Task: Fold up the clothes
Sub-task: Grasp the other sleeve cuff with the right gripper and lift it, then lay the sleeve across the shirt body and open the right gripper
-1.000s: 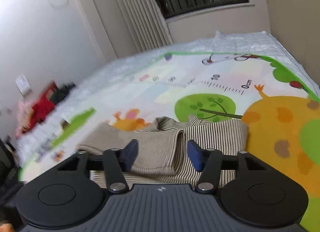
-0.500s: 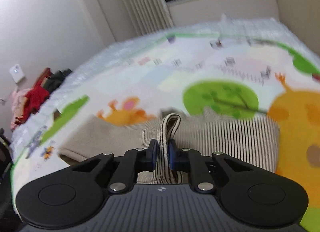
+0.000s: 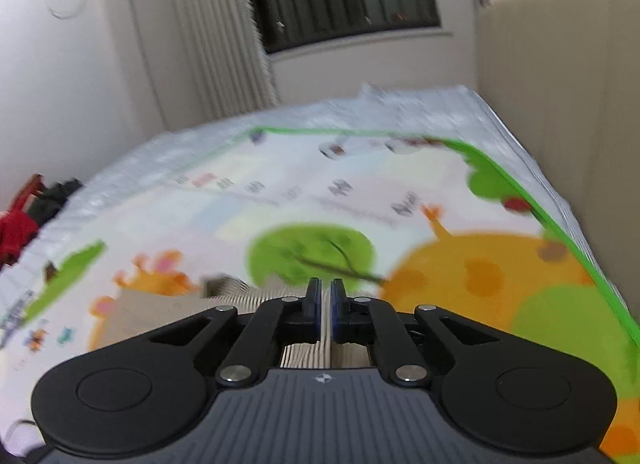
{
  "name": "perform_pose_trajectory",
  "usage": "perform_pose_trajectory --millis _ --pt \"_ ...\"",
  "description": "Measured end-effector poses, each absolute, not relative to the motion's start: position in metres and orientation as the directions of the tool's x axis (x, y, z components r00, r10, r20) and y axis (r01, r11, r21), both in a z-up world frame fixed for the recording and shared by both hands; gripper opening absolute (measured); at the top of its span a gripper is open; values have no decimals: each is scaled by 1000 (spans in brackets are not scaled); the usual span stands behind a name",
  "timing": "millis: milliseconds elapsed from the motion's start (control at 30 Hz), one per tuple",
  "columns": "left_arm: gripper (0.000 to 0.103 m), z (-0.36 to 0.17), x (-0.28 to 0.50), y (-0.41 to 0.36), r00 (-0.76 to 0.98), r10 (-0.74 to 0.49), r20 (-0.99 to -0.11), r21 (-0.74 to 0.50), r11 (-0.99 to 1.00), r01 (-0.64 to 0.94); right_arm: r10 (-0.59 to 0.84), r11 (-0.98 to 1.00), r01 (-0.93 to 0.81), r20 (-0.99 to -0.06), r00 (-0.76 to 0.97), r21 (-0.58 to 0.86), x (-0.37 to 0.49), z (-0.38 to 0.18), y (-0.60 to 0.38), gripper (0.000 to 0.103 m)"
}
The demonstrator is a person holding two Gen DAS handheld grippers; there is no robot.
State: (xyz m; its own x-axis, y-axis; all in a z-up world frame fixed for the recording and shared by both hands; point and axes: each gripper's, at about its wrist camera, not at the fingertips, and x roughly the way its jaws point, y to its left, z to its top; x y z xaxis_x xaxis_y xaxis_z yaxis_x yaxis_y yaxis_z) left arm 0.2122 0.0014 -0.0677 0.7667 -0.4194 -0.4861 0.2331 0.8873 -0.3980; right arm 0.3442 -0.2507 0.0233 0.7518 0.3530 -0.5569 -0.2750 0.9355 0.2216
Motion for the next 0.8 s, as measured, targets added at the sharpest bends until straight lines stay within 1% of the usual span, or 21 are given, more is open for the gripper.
perform_pose_trajectory --millis 100,167,233,267,333,367,433,500,533,567,700,767,800 --pt "103 -68 212 1 766 -421 -485 -401 886 233 299 954 -220 -590 750 204 346 9 -263 5" --pt "103 -68 211 3 767 -421 -485 -402 886 232 300 954 -218 -589 750 208 343 5 -266 6" --pt "103 -68 210 3 766 -421 -485 -402 886 232 327 945 -242 -587 741 221 341 3 -261 14" --pt "103 -67 210 3 766 -421 -485 -403 885 232 340 940 -254 -586 736 227 339 1 -258 17" --pt "103 -67 209 3 766 -421 -485 -403 885 232 363 932 -276 -585 725 237 338 -2 -252 26" --pt "103 -66 207 3 766 -422 -485 -403 885 232 371 929 -282 -588 719 241 339 -5 -246 27" --pt "103 -66 207 4 766 -422 -484 -404 885 232 388 922 -285 -597 702 264 344 -14 -235 38" --pt "103 -66 207 4 766 -423 -484 -406 884 232 400 916 -286 -609 685 281 349 -21 -224 37" --pt "103 -66 207 5 766 -425 -483 -408 883 233 405 914 -297 -607 683 276 348 -20 -219 22" --pt "103 -66 207 6 765 -428 -481 -412 881 234 416 909 -314 -598 685 274 347 -17 -216 13" --pt "103 -67 208 11 759 -449 -471 -444 864 236 463 883 -334 -505 729 329 336 13 -231 13" --pt "103 -67 209 11 758 -451 -471 -446 863 236 454 888 -329 -493 742 323 330 20 -240 13" --pt "103 -67 209 11 758 -449 -473 -443 865 235 445 893 -317 -508 738 320 329 16 -244 13"
